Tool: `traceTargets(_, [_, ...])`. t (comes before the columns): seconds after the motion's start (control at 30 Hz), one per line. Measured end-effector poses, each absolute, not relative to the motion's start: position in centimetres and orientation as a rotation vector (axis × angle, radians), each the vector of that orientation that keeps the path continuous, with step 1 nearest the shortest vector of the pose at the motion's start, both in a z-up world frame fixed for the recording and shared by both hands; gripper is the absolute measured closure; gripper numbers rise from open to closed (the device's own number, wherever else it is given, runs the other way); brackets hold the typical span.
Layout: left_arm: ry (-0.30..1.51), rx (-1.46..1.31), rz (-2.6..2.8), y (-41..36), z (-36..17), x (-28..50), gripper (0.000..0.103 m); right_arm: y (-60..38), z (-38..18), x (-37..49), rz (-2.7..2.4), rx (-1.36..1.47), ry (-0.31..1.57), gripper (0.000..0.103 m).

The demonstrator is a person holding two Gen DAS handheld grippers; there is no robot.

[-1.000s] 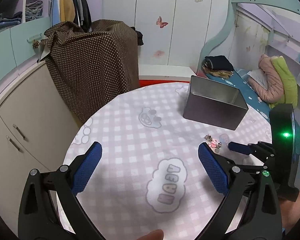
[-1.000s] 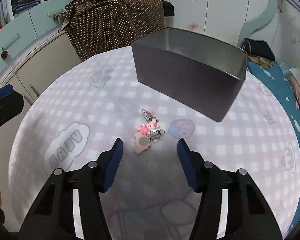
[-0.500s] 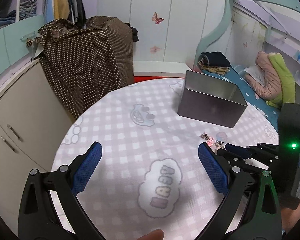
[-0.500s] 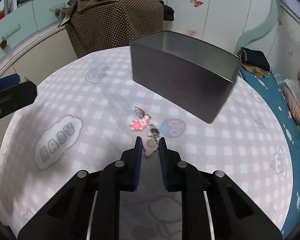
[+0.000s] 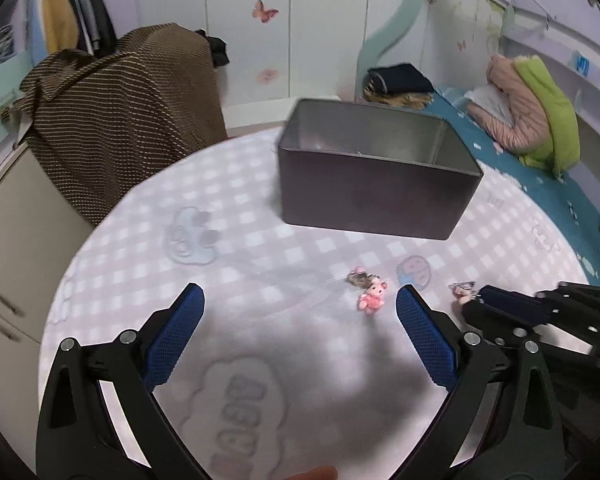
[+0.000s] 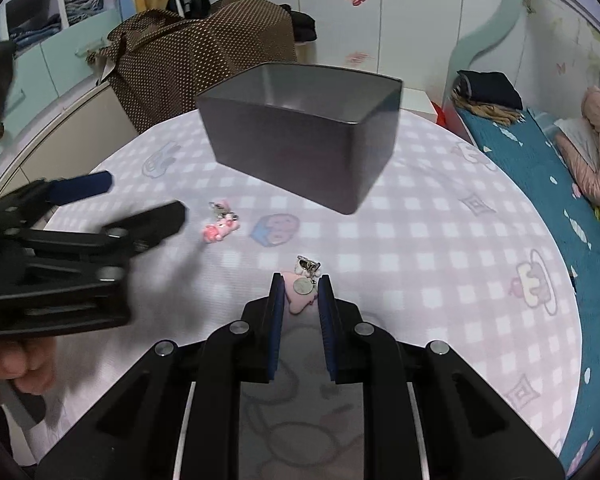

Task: Organize jewelry
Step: 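Grasp the pink bunny charm with the left gripper while the right holds its charm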

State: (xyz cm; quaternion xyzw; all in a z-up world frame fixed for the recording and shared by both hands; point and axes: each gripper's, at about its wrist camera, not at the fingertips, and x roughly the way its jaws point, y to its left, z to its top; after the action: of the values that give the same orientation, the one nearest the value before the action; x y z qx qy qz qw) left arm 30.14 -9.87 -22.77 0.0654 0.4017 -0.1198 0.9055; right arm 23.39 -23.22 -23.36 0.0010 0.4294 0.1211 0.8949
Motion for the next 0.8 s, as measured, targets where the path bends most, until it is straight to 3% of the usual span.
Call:
traceTargets(0.2, [0.868, 0.184, -0.26, -12.0, -24.5, 31.9, 0.008, -24.3, -23.1, 23.4, 0.259, 0.021, 0.89, 0.087])
traceTargets(0.27, [0.9, 0.174, -0.279, -12.2, -25.1, 32.2, 0.036, -24.5, -22.9, 23.5, 0.26, 0.03, 0.886, 0.087])
traceTargets(0.3, [0.901, 0.152, -0.295, -12.1, -25.2, 32.2, 0.04, -24.6, -22.8, 23.6, 0.261, 0.034, 0.886, 0.087])
traceTargets(0.37, [0.896, 0.157, -0.313, -12.1, -25.1, 31.9, 0.065, -24.9, -22.7, 23.6, 0.262, 0.04, 0.885, 0.087])
traceTargets(0.47, [0.904, 0.136, -0.34, -11.6, -24.9, 31.6, 0.09, -24.9, -22.6, 23.6, 0.268, 0.045, 0.882, 0.087])
traceTargets(0.8, [0.883, 0.028, -0.338, -7.3, -22.8, 30.1, 0.091, -24.2, -20.6, 23.4, 0.293, 0.016, 0.848, 0.087])
